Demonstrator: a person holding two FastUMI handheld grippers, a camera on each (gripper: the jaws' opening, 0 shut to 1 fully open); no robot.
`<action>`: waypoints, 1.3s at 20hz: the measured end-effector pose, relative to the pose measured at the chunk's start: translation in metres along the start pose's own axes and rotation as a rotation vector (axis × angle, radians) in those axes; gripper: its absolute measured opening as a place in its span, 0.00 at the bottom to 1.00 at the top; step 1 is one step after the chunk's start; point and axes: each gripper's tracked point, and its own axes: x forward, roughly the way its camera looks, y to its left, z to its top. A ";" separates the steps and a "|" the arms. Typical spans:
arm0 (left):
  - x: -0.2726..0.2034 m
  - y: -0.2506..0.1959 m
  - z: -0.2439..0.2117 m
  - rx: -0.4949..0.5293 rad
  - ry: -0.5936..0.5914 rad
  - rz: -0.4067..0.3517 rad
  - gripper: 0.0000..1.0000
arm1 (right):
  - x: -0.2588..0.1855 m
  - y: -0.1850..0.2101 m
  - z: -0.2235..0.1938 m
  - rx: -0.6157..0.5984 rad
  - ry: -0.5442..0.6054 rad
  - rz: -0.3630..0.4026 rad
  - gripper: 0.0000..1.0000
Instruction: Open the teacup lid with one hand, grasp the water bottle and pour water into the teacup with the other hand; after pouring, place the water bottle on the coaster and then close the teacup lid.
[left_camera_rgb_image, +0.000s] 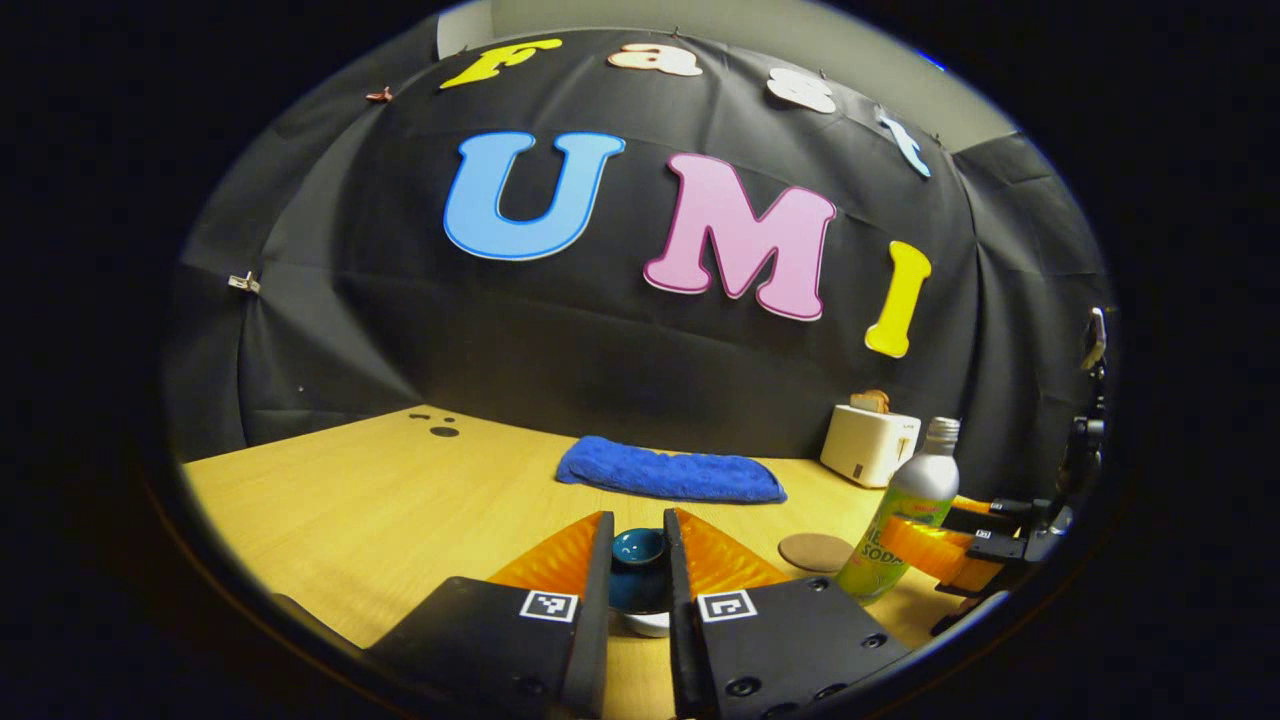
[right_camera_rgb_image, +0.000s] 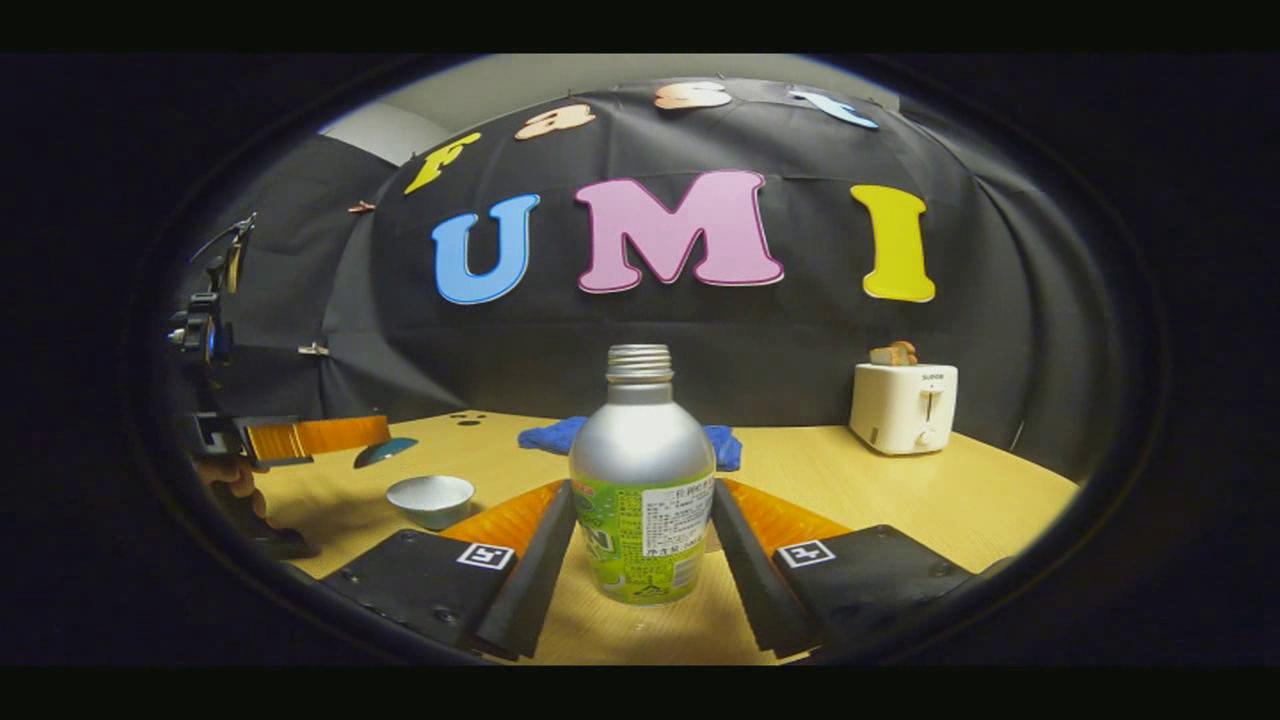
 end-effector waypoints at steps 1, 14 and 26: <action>-0.004 0.004 0.005 -0.020 -0.009 -0.008 0.29 | 0.000 -0.001 0.000 -0.001 0.000 0.001 0.79; -0.019 0.056 0.023 -0.139 -0.011 -0.052 0.29 | 0.005 0.007 0.037 -1.025 0.029 -0.085 0.77; -0.019 0.068 0.020 -0.174 -0.001 -0.060 0.31 | 0.036 0.056 0.006 -1.674 0.024 0.081 0.76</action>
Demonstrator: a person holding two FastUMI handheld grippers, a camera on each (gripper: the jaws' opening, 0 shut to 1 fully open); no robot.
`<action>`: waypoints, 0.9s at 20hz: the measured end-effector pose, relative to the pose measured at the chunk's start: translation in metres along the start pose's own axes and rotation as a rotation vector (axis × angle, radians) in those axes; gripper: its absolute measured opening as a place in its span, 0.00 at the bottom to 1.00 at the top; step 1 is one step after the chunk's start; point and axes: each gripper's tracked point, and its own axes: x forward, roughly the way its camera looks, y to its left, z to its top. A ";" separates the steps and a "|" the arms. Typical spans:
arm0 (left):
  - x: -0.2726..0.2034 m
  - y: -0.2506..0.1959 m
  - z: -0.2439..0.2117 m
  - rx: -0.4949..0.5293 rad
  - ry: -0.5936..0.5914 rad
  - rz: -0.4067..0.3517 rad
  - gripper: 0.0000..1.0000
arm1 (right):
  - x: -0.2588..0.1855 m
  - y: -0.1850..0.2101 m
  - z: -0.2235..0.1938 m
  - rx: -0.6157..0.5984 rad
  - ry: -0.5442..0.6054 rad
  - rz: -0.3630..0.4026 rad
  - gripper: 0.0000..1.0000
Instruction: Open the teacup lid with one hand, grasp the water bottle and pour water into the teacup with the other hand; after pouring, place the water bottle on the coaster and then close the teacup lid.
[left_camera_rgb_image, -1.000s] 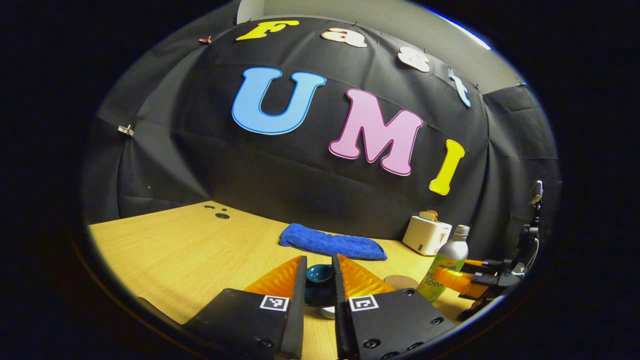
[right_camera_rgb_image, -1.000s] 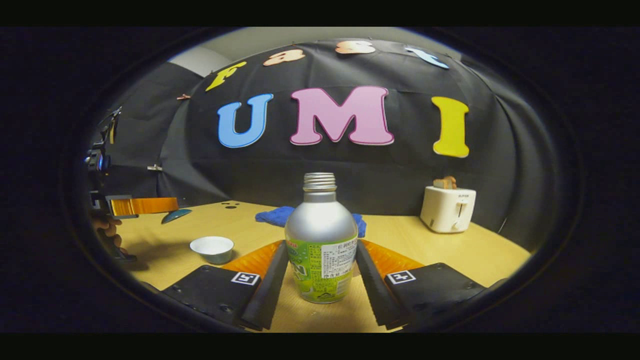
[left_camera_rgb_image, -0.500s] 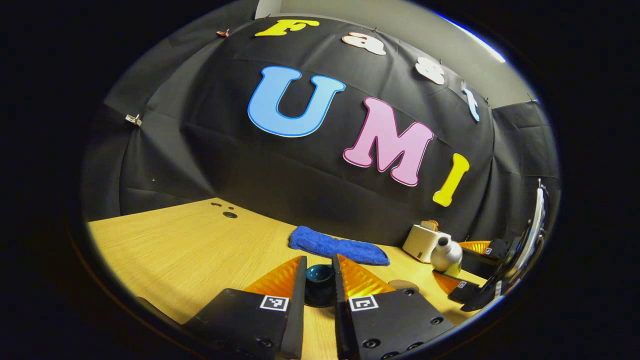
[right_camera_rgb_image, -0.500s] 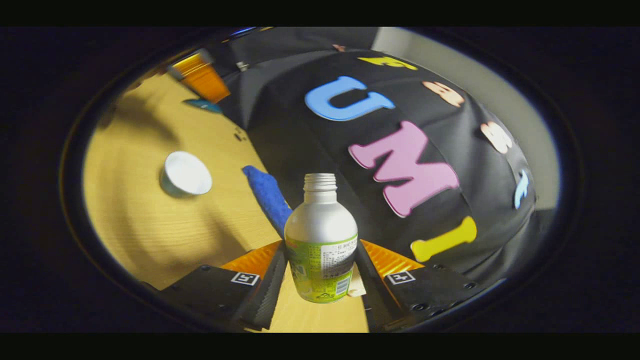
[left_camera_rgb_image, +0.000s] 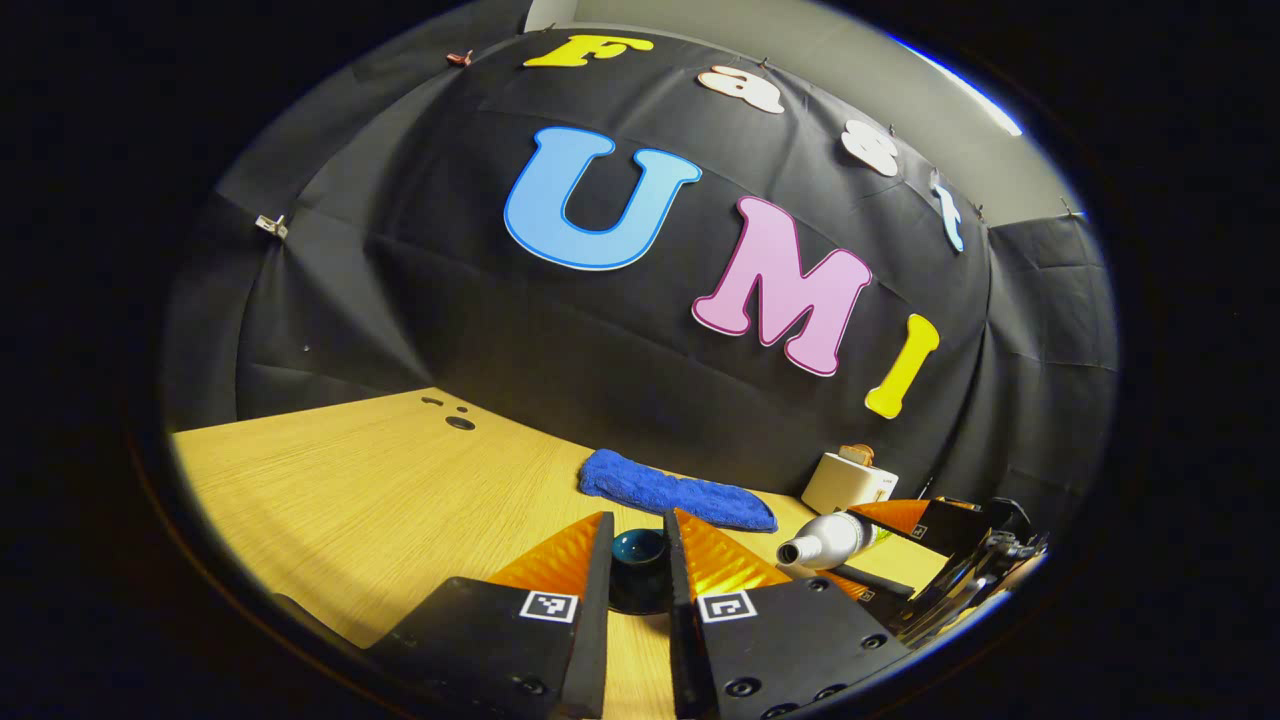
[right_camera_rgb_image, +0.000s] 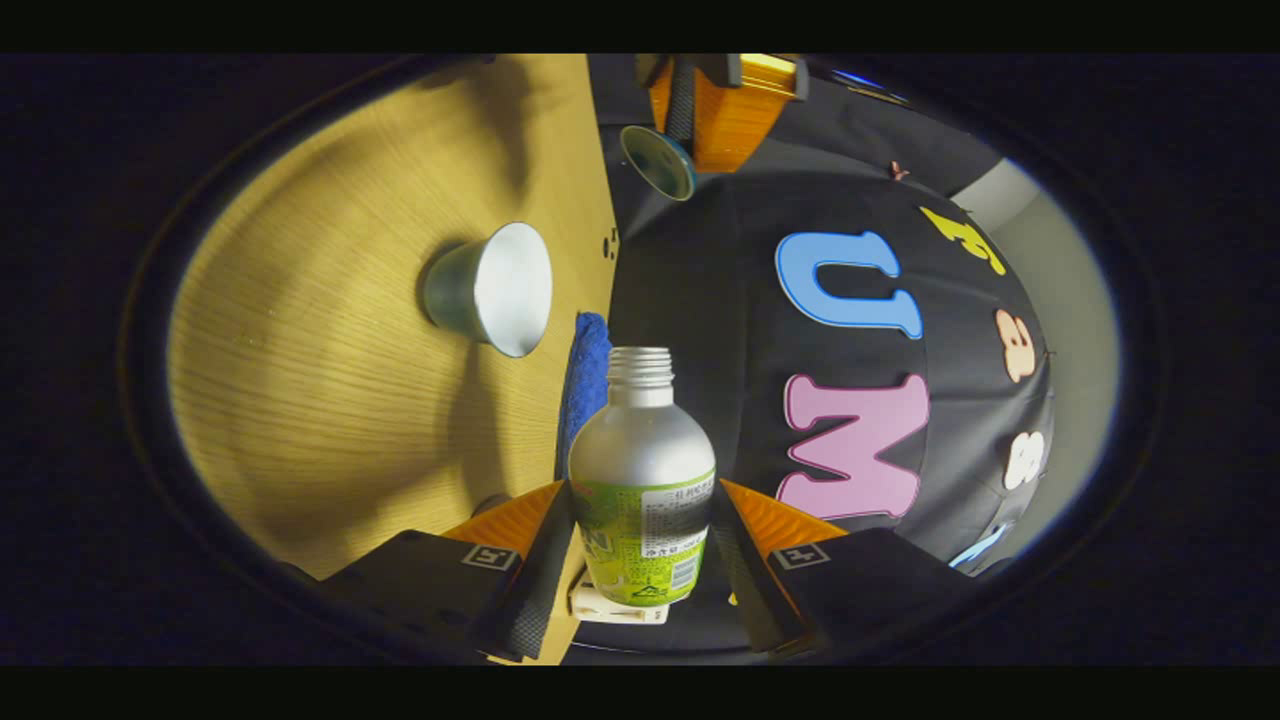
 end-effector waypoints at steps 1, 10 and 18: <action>0.000 0.000 0.001 -0.002 0.002 0.001 0.31 | 0.000 0.000 0.002 -0.029 -0.008 -0.003 0.77; 0.001 0.000 -0.002 -0.010 0.010 0.000 0.29 | 0.006 0.000 0.004 -0.196 -0.045 -0.008 0.77; 0.002 0.001 -0.006 -0.016 0.024 -0.001 0.29 | 0.009 -0.015 0.016 -0.356 -0.099 -0.038 0.76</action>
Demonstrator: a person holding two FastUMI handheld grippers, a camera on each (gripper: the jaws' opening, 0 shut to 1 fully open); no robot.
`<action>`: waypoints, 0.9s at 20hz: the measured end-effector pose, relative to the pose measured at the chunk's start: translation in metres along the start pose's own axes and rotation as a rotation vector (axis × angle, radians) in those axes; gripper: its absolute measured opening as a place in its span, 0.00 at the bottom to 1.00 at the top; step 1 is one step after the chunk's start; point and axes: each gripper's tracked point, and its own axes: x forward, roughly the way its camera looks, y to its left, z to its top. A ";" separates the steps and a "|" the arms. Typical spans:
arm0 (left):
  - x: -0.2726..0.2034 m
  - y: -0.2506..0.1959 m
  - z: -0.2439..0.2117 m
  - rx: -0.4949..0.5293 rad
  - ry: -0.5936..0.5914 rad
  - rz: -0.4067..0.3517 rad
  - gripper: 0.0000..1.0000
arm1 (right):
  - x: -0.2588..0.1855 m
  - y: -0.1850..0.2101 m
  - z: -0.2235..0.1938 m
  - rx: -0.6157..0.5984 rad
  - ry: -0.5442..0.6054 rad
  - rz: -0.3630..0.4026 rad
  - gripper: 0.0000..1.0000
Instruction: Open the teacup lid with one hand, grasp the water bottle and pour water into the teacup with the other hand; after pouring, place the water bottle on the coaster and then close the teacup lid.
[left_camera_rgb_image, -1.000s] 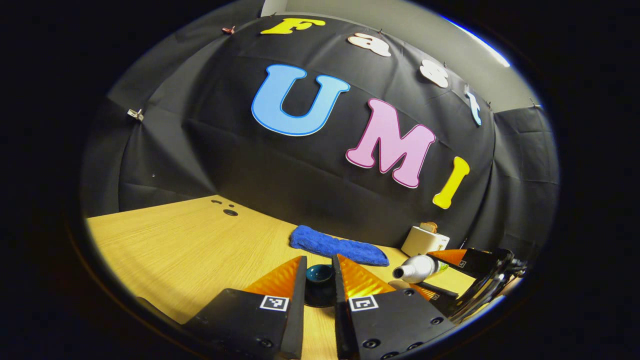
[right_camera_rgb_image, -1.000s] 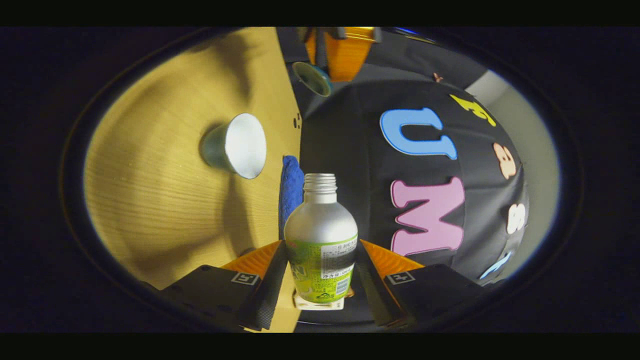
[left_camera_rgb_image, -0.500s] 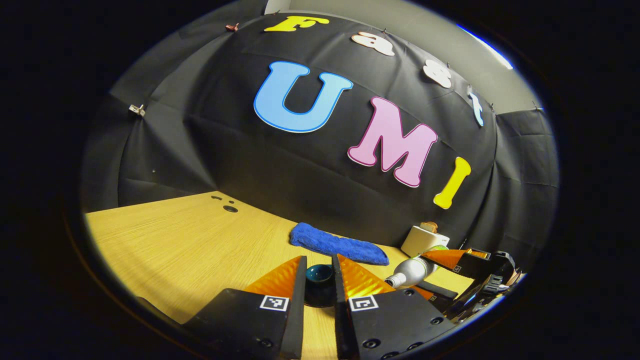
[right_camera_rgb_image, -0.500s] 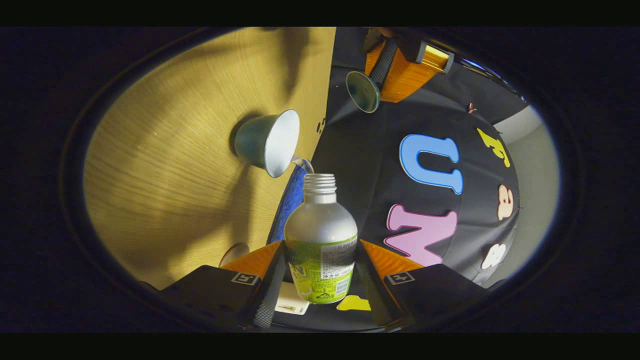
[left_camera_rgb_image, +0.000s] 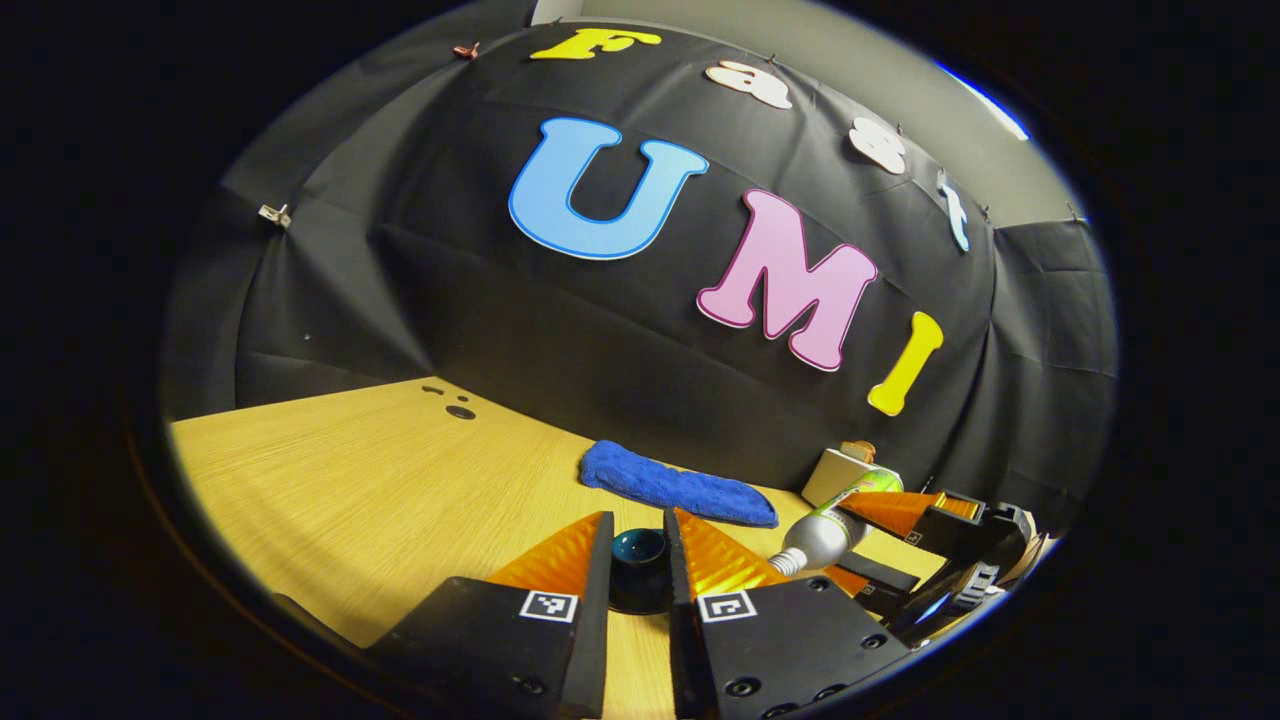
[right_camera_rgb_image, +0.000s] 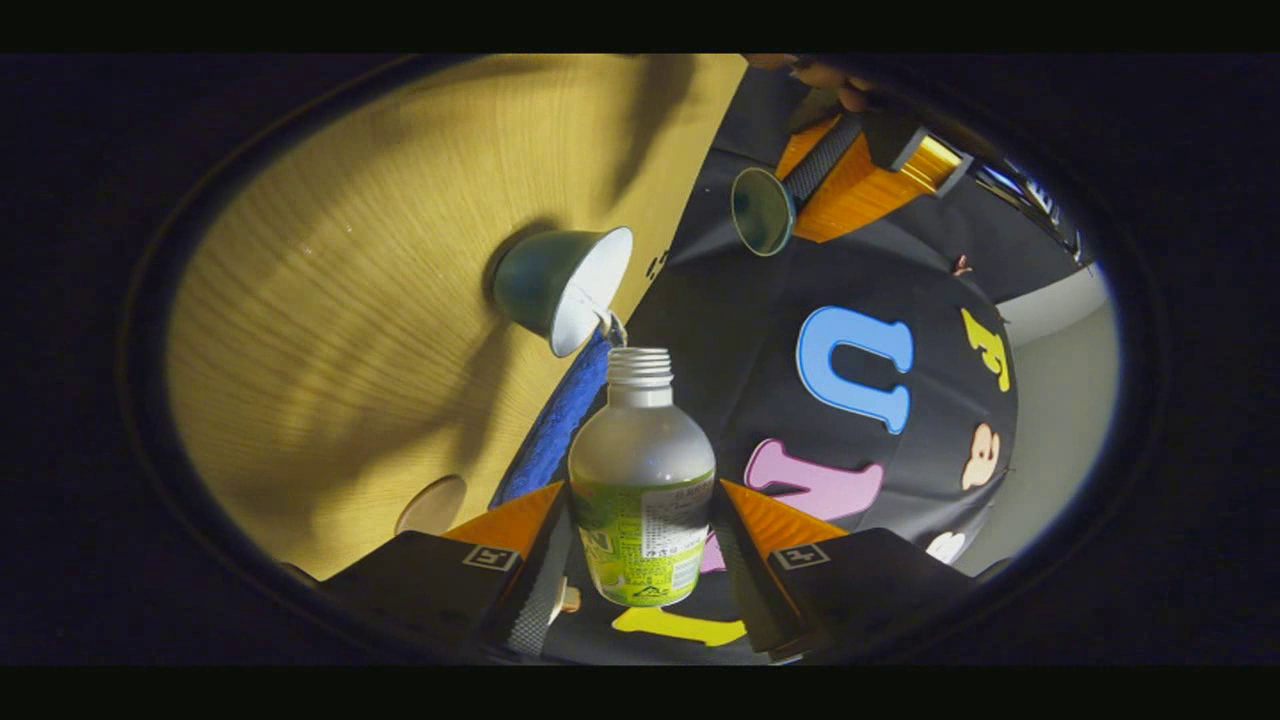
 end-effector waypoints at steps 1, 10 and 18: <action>0.000 0.000 0.001 -0.001 0.001 -0.001 0.29 | 0.000 -0.002 0.000 -0.023 -0.005 -0.006 0.76; -0.002 0.000 0.002 -0.014 0.002 -0.007 0.29 | 0.002 -0.039 -0.002 -0.206 -0.035 -0.129 0.76; -0.001 0.000 0.002 -0.018 0.008 -0.005 0.29 | 0.000 -0.058 0.000 -0.303 -0.056 -0.195 0.76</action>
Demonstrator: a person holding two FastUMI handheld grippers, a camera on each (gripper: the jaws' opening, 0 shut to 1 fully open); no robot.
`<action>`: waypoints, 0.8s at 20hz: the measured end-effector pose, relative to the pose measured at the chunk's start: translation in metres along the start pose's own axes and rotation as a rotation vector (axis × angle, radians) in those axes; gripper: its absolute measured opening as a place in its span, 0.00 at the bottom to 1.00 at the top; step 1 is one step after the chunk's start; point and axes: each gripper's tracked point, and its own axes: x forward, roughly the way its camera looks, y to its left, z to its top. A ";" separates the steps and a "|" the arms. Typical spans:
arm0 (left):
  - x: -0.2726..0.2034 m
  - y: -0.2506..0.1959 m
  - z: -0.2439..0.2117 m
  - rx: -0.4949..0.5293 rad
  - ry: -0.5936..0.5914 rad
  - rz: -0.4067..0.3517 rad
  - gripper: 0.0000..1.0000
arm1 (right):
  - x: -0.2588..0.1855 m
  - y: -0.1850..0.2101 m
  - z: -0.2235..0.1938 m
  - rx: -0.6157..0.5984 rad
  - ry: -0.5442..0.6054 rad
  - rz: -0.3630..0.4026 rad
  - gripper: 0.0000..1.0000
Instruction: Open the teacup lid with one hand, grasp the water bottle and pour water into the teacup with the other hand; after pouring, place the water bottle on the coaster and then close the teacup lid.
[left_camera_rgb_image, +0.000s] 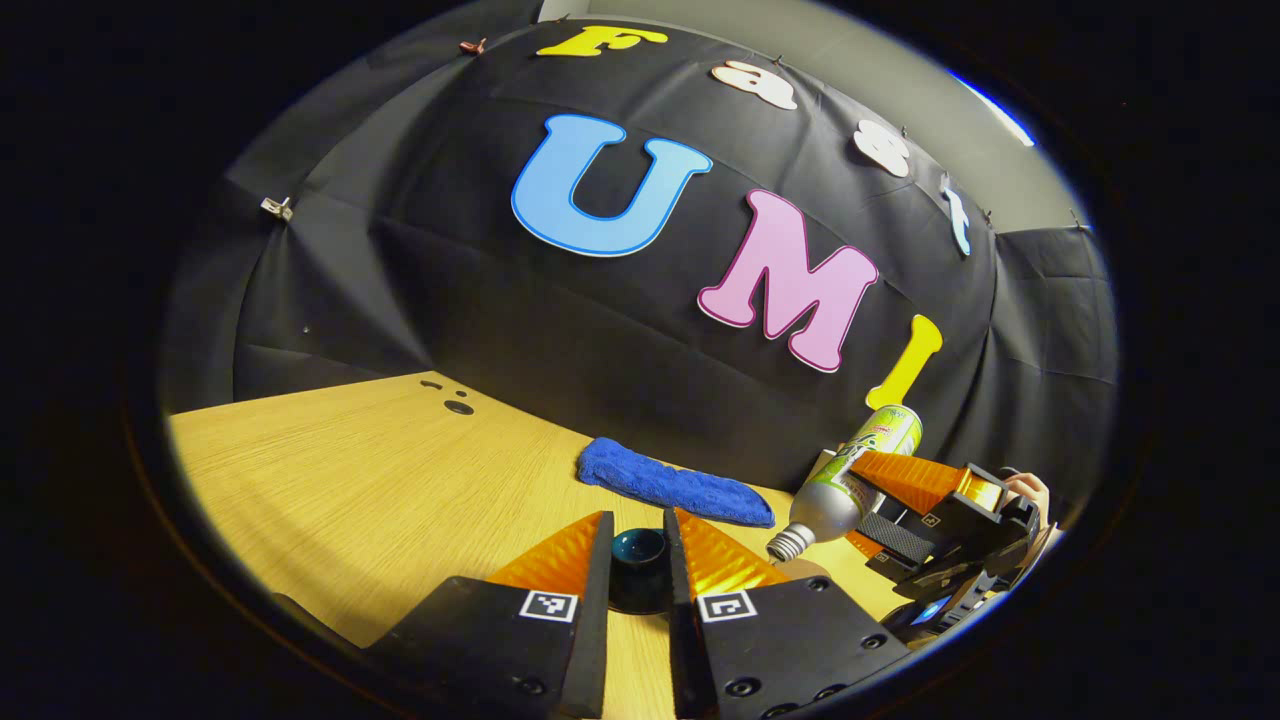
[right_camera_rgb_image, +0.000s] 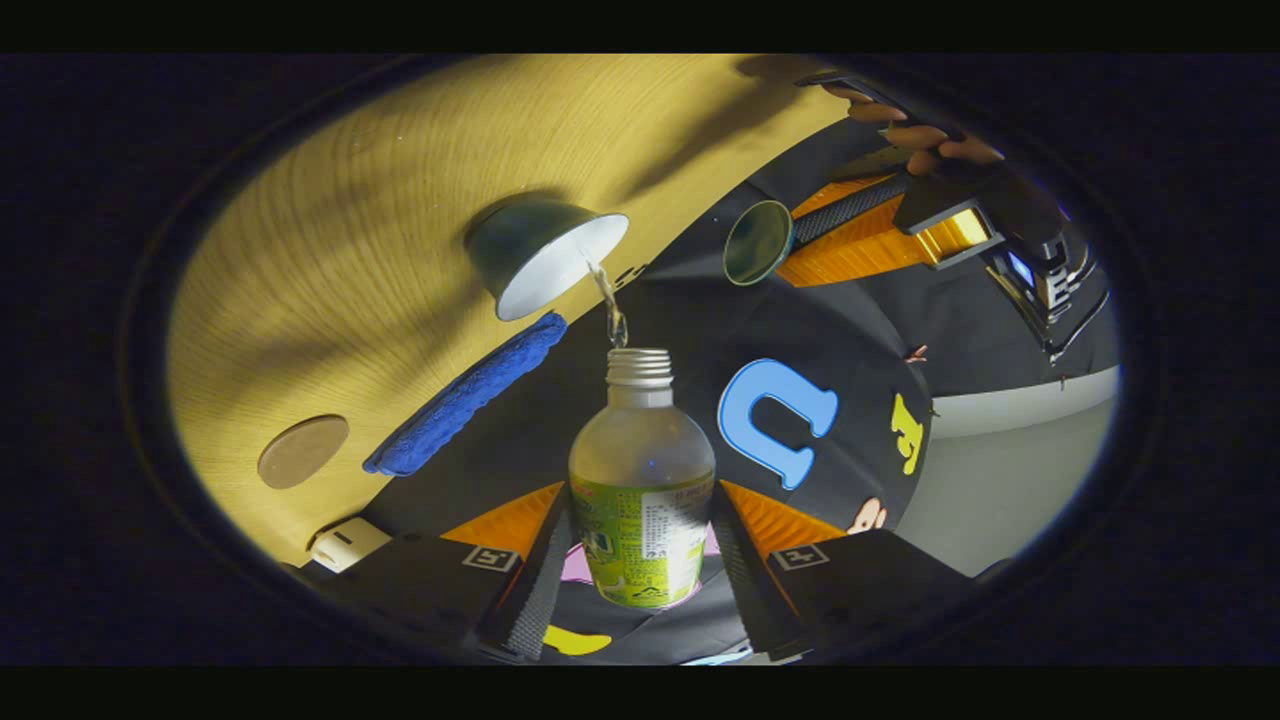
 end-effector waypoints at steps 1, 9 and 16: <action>-0.001 0.001 0.000 0.000 0.000 0.000 0.29 | -0.001 -0.001 0.004 -0.001 -0.004 -0.003 0.76; 0.000 0.002 0.000 0.000 0.002 0.002 0.29 | -0.005 -0.006 0.009 -0.006 -0.020 -0.010 0.76; -0.001 0.003 0.002 0.003 0.000 0.011 0.29 | -0.005 0.019 0.014 0.239 -0.012 0.098 0.76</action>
